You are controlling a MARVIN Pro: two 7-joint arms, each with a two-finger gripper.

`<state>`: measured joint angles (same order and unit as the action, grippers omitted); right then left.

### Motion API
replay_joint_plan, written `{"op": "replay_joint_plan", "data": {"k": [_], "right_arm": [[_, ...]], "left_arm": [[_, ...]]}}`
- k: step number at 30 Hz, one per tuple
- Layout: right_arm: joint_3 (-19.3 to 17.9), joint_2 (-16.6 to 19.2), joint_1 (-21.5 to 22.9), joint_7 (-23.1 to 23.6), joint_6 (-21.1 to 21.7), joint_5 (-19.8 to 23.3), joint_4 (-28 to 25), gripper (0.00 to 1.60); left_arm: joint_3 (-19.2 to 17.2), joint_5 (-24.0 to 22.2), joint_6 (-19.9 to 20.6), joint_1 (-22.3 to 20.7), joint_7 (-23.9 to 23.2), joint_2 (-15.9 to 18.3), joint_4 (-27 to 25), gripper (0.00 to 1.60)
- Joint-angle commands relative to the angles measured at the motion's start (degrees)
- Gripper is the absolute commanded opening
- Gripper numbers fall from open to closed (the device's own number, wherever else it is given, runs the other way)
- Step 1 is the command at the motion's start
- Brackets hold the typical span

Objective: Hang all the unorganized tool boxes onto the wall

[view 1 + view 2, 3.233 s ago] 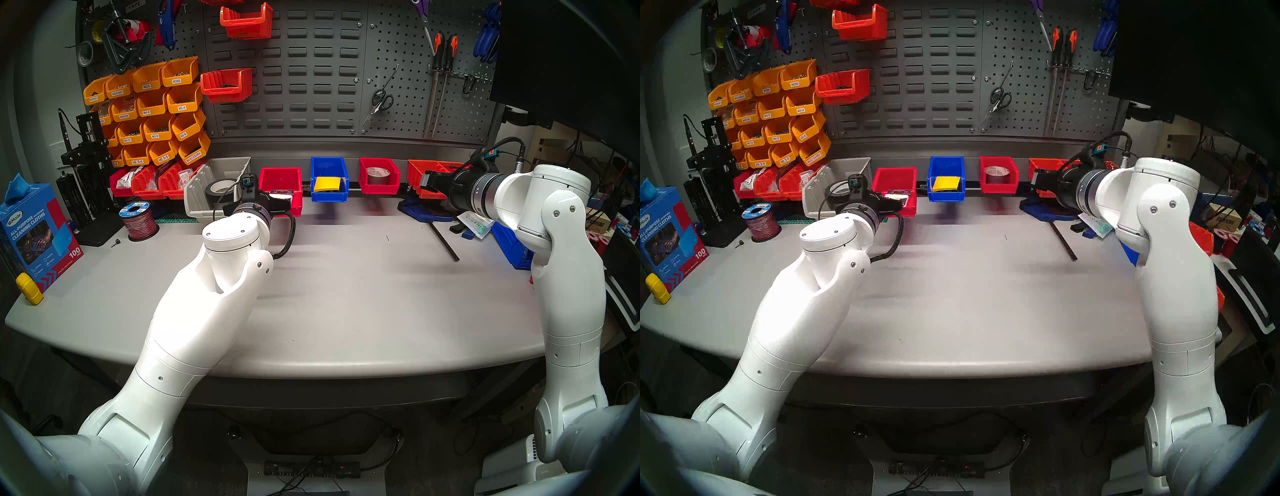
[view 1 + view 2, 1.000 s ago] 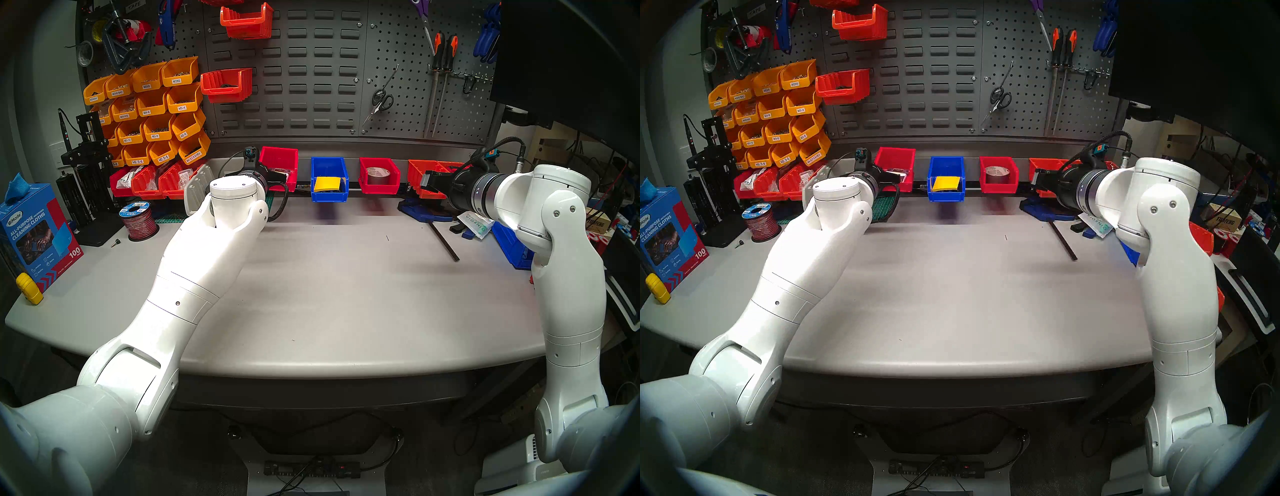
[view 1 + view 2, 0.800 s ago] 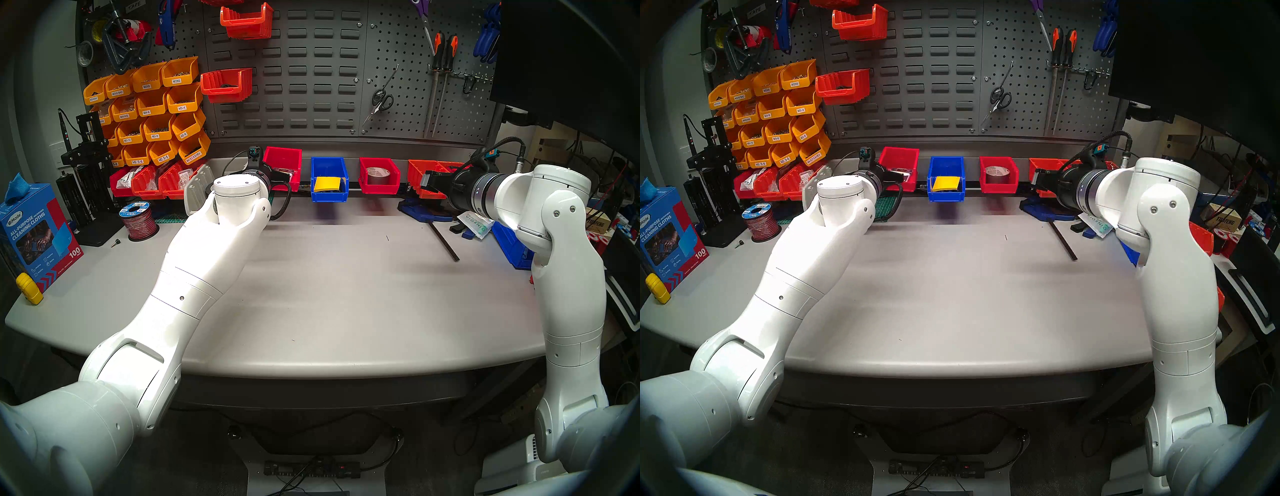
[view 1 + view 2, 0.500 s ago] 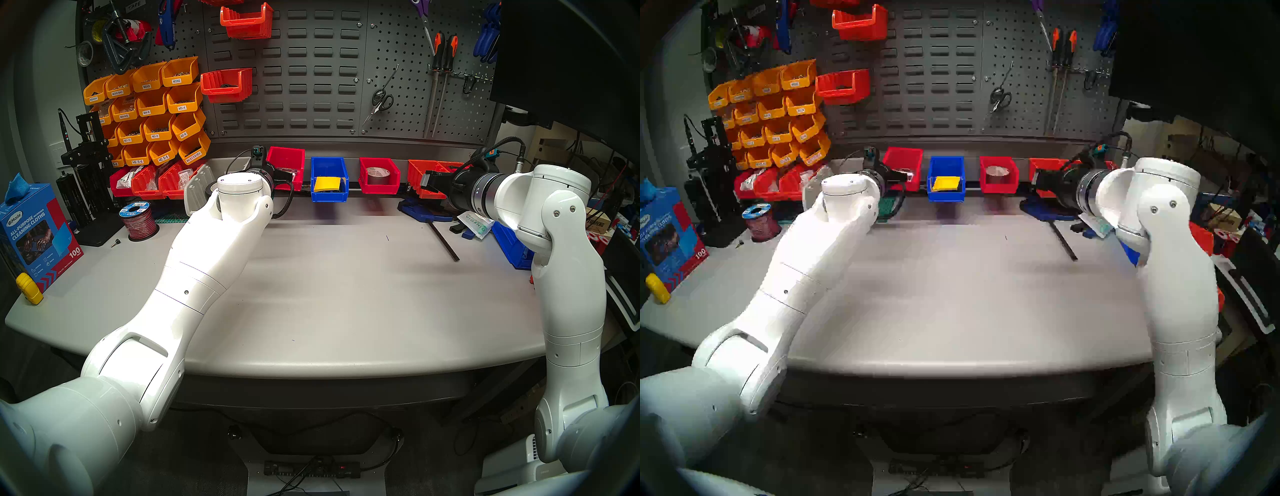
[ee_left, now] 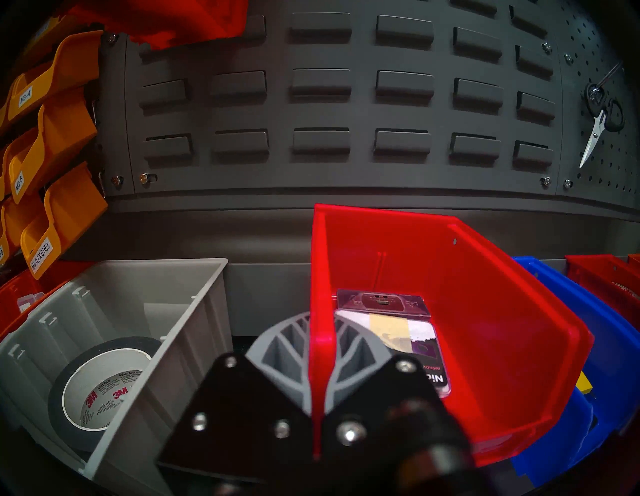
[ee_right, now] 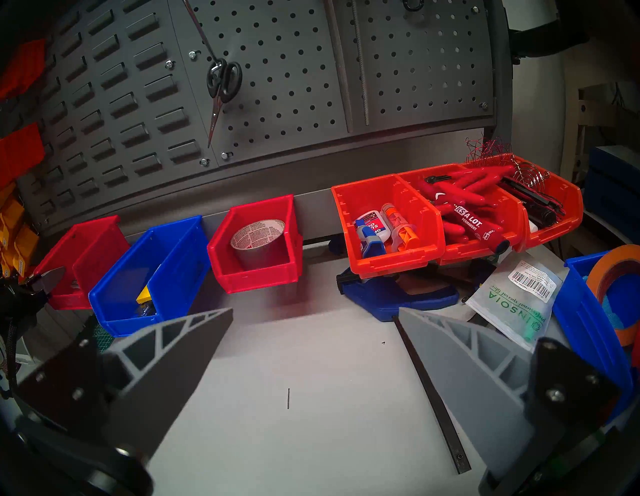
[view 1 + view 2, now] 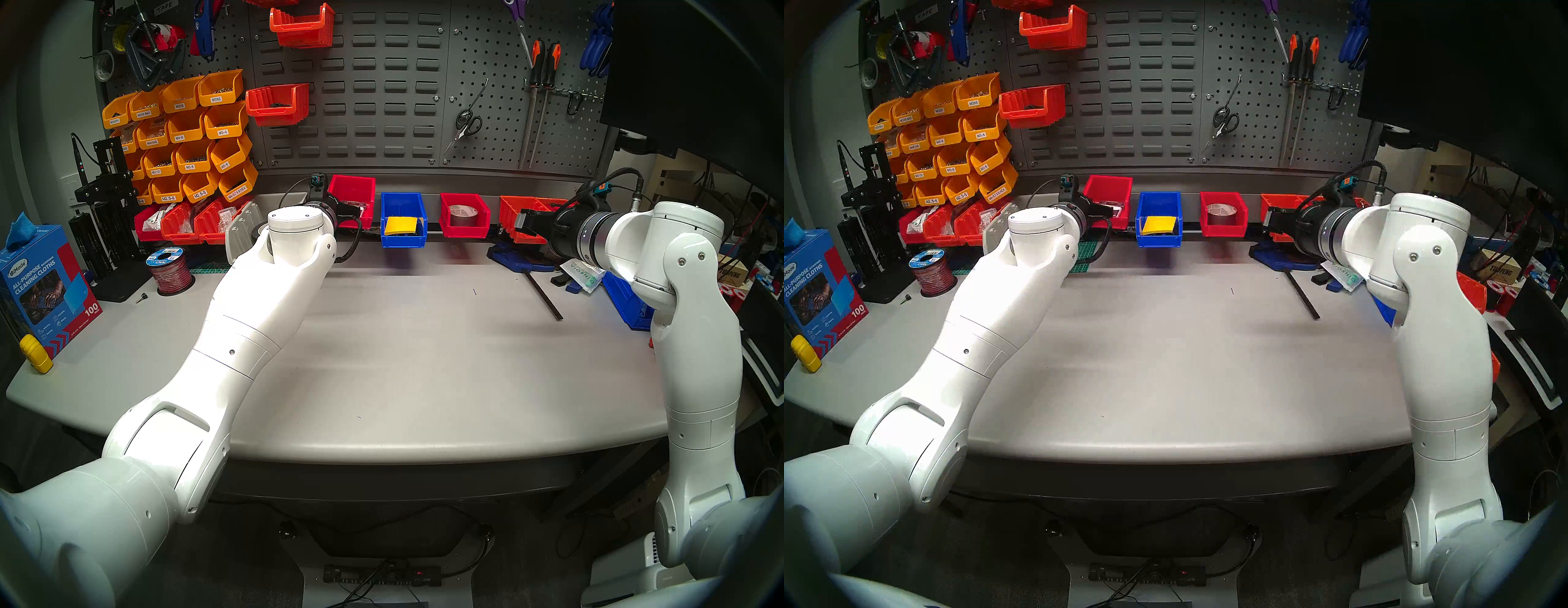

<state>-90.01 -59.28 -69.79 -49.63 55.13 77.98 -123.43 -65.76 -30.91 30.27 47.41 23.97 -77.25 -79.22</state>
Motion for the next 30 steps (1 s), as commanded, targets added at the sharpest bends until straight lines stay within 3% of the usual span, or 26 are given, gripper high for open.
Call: {"op": "replay_joint_plan", "data": {"k": [1, 14, 30], "right_arm": [[-0.07, -0.19, 0.65, -5.82, -0.13, 0.12, -0.48, 1.60], [-0.05, -0.16, 0.64, -5.88, -0.13, 0.19, -0.48, 1.60], [-0.06, -0.12, 0.61, -5.73, -0.13, 0.12, -0.48, 1.60]], "left_arm": [[-1.52, -0.52, 0.66, -2.41, 1.21, -0.99, -0.33, 0.00], [-3.35, -2.39, 3.50, -3.55, 2.75, -1.97, 1.60, 0.00], [-3.14, -3.01, 3.86, -4.85, 2.74, -2.02, 3.46, 0.00]]}}
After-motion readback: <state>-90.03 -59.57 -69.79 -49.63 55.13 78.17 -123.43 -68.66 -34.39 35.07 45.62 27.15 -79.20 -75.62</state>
